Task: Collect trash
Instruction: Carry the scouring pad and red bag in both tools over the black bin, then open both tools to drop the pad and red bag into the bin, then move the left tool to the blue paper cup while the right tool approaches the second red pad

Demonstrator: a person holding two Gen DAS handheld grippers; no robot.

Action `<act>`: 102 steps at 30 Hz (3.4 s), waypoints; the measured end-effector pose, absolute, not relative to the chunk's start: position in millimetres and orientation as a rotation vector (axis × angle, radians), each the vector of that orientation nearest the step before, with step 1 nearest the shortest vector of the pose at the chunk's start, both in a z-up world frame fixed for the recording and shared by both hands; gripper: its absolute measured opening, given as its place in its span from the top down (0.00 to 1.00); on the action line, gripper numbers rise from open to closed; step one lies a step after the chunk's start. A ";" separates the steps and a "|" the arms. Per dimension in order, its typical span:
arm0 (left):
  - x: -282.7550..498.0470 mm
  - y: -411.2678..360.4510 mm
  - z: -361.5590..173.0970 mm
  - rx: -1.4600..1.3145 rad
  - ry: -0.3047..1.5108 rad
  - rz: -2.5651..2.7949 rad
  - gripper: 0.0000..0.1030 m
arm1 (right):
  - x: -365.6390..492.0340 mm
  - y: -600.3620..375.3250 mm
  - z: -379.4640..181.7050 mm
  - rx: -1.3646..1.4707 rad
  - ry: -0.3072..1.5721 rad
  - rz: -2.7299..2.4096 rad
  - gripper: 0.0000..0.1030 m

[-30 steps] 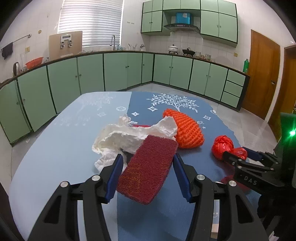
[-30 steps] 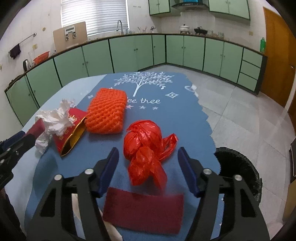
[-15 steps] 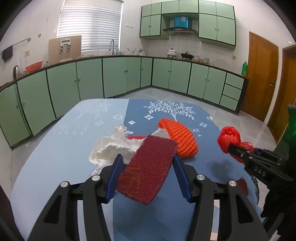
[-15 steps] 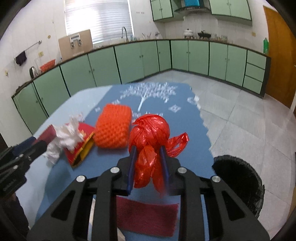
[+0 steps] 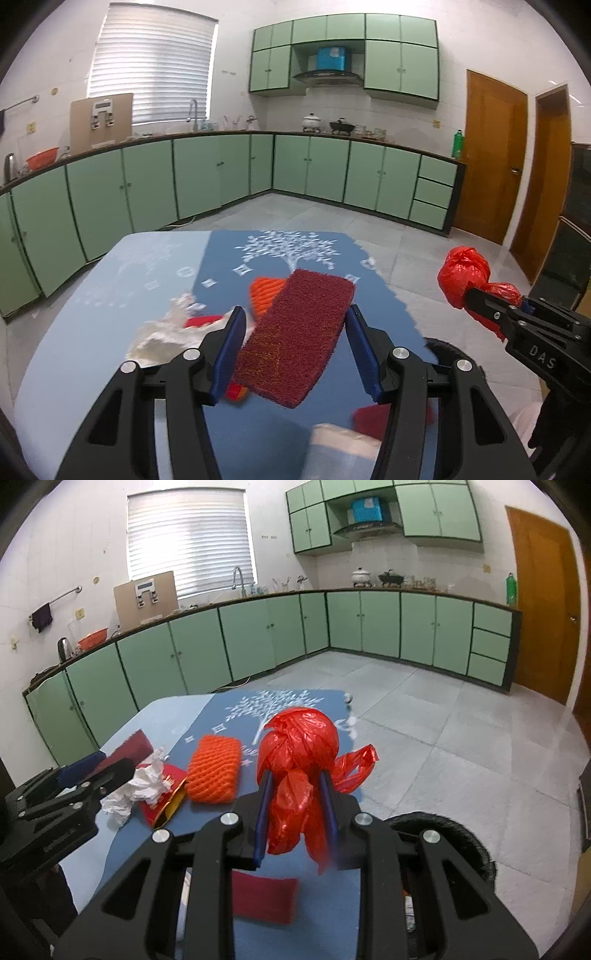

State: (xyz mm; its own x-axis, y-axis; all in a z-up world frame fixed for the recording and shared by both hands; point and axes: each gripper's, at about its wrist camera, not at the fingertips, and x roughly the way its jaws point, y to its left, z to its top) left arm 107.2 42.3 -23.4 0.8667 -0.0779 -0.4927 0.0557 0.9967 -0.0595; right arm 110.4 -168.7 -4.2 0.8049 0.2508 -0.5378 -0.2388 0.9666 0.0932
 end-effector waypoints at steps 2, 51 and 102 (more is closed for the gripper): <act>110.0 31.9 -19.6 -0.045 0.513 -0.093 0.47 | 107.4 -178.9 -0.1 0.020 0.569 0.242 0.77; 205.8 -196.4 -71.9 0.028 0.616 -0.469 0.30 | 132.5 -378.1 -97.9 0.141 0.700 -0.146 0.17; 63.5 15.3 -100.9 0.044 0.706 -0.179 0.19 | 48.6 -190.4 -48.7 0.099 0.576 0.082 0.11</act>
State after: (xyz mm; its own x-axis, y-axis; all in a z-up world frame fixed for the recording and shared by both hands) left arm 63.5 15.3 -100.9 0.7464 -0.1488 -0.6486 0.1785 0.9837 -0.0202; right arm 48.6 -190.4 -48.7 0.8359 0.1047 -0.5389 -0.0491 0.9920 0.1166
